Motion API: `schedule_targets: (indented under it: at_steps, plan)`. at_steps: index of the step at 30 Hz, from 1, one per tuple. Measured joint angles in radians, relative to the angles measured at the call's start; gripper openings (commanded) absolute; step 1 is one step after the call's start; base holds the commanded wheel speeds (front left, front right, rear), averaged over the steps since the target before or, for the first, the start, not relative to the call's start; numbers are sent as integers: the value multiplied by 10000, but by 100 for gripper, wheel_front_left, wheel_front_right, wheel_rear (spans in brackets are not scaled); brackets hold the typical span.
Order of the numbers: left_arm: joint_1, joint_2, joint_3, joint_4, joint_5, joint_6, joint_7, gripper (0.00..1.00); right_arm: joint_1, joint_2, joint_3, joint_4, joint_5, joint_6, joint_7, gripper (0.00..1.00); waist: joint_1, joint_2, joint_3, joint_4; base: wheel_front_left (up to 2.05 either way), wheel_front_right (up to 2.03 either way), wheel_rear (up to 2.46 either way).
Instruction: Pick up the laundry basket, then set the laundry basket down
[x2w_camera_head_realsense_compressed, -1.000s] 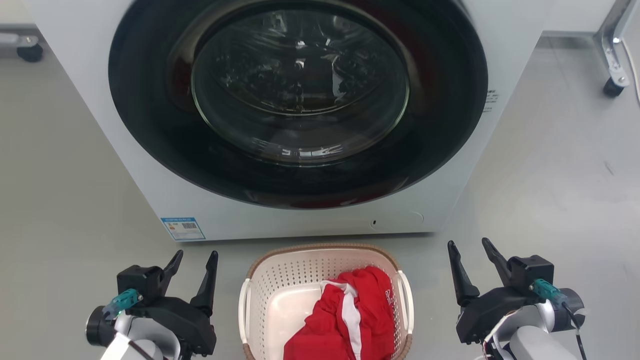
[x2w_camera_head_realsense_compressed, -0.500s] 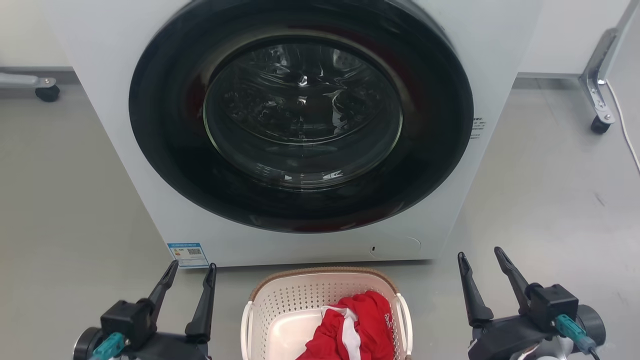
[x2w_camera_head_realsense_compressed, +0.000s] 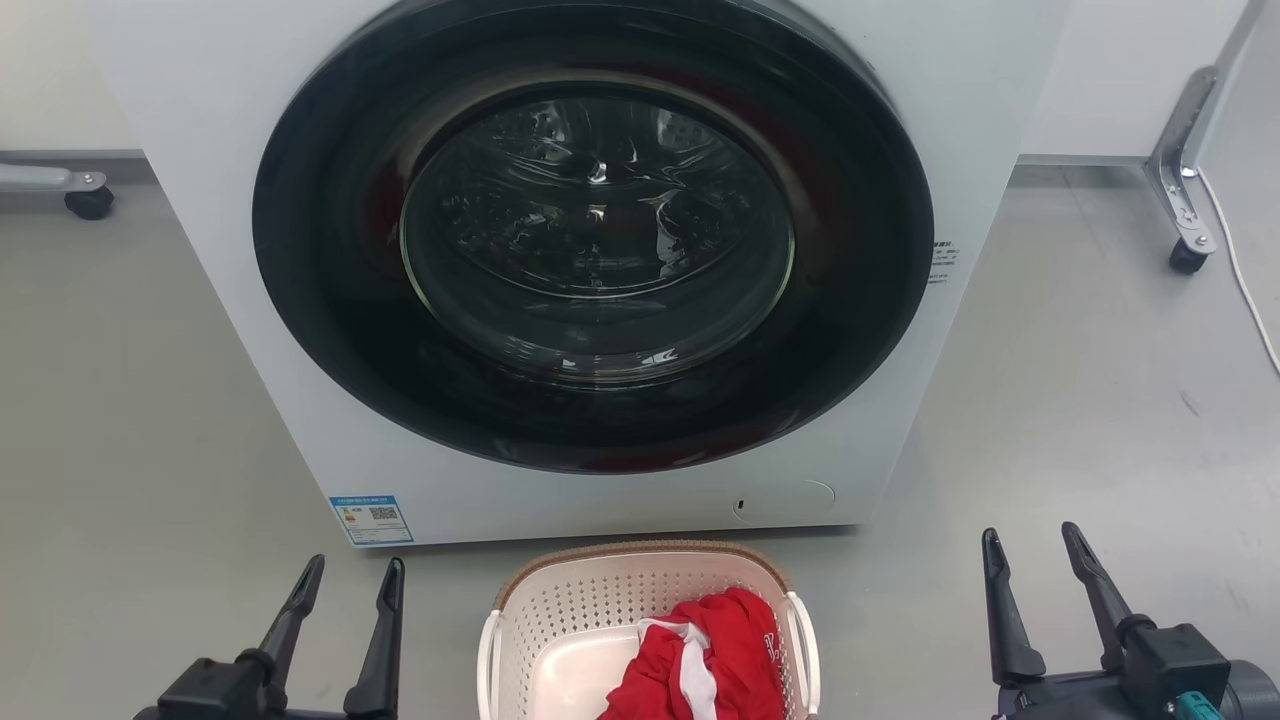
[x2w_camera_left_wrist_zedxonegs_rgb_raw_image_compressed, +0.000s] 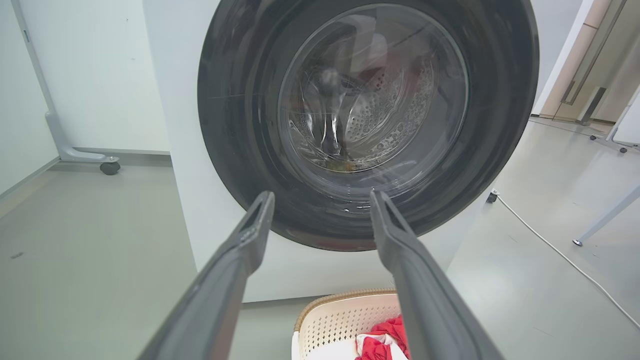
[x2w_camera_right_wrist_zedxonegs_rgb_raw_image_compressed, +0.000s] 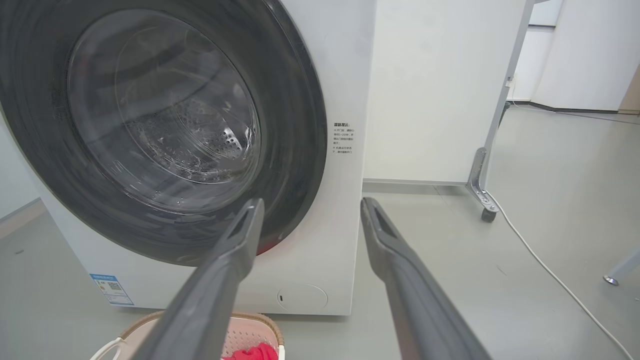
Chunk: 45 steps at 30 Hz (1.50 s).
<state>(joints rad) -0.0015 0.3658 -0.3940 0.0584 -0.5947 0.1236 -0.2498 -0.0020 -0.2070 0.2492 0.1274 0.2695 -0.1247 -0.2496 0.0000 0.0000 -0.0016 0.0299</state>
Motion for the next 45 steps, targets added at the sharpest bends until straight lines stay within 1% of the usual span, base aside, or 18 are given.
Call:
schedule_targets:
  at_steps: [10, 15, 32, 33, 37, 40, 44, 45]
  plan:
    - [370, -403, 579, -132, 598, 0, 0, 100, 369, 357, -268, -696, -683, 0, 35, 100, 0, 0, -35, 6, 0, 0, 0]
    - [524, -554, 731, -148, 951, 0, 23, 100, 523, 462, -385, -938, -813, 0, 293, 100, -1, 0, -66, 25, 0, 0, 0]
    - [789, -984, 1145, -385, 1333, 8, 723, 100, 800, 681, -717, -1496, -1212, 0, 1089, 100, 0, 0, -47, 65, 0, 0, 0]
    - [809, -991, 1152, -412, 1360, 8, 725, 0, 801, 698, -729, -1522, -1220, 0, 1126, 0, 0, 0, -45, 66, 0, 0, 0]
    - [980, -1149, 1045, -6, 1354, -4, 723, 0, 949, 796, -650, -1095, -1214, 6, 1164, 0, 0, 0, -45, 66, 0, 0, 0]
    - [1010, -1210, 1139, 31, 1172, -67, 811, 0, 985, 825, -698, -1011, -1135, 35, 1166, 0, 0, 0, -39, 60, 0, 0, 0]
    - [1006, -1266, 1289, 104, 849, -109, 907, 0, 968, 859, -842, -905, -671, 125, 1229, 0, 0, 0, -33, 42, 0, 0, 0]
    - [1004, -1296, 1333, 125, 767, -182, 920, 0, 960, 867, -882, -876, -566, 157, 1256, 0, 0, 0, -32, 38, 0, 0, 0]
